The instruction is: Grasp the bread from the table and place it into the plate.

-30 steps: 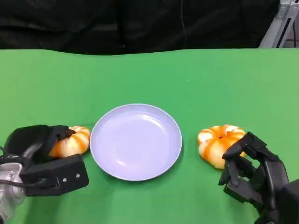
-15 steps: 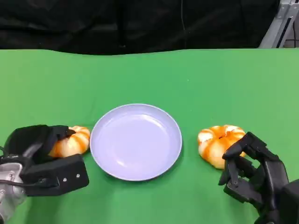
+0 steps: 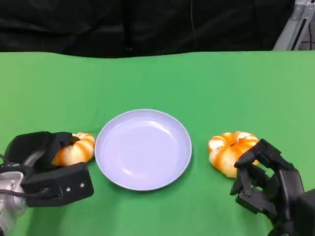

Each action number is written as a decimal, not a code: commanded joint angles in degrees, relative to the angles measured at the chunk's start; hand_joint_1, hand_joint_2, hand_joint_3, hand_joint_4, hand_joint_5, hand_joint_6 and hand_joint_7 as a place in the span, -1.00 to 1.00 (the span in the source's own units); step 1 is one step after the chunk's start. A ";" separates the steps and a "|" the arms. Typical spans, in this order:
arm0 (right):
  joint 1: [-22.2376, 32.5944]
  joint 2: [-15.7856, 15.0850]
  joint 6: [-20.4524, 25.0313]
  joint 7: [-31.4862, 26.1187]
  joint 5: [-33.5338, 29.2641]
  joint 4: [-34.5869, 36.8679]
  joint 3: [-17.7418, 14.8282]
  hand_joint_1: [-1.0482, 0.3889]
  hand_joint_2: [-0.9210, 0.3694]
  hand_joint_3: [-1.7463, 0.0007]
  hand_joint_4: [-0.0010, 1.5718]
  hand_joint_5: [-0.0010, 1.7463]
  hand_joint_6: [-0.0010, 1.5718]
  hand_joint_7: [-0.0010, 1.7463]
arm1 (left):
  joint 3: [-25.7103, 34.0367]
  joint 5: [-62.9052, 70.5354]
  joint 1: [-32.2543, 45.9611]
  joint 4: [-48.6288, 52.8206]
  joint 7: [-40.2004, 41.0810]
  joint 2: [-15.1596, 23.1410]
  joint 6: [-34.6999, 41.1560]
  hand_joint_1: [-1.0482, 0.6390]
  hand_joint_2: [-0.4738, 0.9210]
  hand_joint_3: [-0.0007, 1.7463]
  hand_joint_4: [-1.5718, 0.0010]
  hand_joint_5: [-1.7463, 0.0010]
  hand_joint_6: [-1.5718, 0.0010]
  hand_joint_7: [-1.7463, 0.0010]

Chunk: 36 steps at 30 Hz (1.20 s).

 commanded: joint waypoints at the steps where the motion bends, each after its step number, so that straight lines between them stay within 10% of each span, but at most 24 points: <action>1: -0.14 -0.48 -0.30 0.01 0.40 -0.32 -0.37 0.26 -0.55 -0.25 0.06 1.00 -0.20 0.84 | 1.22 -1.50 1.58 -0.40 -0.40 1.03 0.00 0.13 1.00 -0.62 0.11 -0.19 -0.35 0.68; 3: -0.04 -0.58 -0.52 0.12 0.34 -0.39 -0.33 0.26 -0.56 -0.25 0.06 1.00 -0.21 0.84 | 2.60 -2.99 1.81 -1.58 -0.43 1.21 -0.57 0.18 1.00 -0.79 0.32 -0.86 0.26 -0.53; 6: -0.02 -0.59 -0.57 0.16 0.32 -0.40 -0.33 0.27 -0.56 -0.25 0.06 1.00 -0.21 0.85 | 2.99 -3.39 2.03 -2.17 -0.62 1.29 -0.58 0.19 1.00 -0.83 0.36 -0.98 0.42 -0.82; 36: -0.02 -0.57 -0.56 0.20 0.31 -0.40 -0.37 0.27 -0.55 -0.26 0.06 1.00 -0.22 0.86 | 3.23 -3.37 2.29 -2.71 -0.94 1.31 -0.37 0.19 1.00 -0.83 0.36 -1.00 0.46 -0.88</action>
